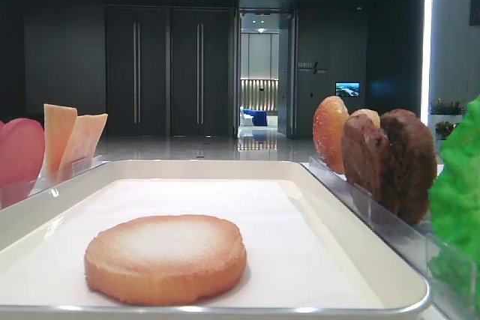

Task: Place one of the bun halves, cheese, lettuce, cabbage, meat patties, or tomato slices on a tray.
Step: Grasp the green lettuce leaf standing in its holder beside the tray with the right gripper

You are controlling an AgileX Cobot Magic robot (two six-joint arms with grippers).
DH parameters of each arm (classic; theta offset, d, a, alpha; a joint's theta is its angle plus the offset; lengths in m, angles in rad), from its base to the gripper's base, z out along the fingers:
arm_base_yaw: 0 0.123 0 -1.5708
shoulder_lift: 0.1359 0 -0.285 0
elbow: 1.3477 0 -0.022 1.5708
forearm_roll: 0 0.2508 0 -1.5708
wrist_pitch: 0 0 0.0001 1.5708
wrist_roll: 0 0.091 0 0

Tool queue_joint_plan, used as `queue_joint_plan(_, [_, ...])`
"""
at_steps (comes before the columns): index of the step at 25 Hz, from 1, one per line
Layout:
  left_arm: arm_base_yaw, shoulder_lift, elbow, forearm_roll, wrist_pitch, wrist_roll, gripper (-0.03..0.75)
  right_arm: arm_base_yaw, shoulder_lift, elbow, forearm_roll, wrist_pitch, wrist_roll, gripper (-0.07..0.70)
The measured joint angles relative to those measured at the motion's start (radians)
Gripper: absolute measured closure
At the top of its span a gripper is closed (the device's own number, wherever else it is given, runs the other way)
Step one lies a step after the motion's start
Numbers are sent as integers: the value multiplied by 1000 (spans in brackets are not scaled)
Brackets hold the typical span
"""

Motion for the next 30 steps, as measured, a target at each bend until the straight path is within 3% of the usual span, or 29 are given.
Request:
queue_joint_plan(8, [0, 0, 0, 0, 0, 0, 118, 0, 9, 0, 0, -76, 2, 93])
queue_joint_plan(22, [0, 0, 0, 0, 0, 0, 118, 0, 89, 0, 26, -31, -9, 99])
queue_joint_plan(30, [0, 0, 0, 0, 0, 0, 118, 0, 89, 0, 26, -31, -10, 190])
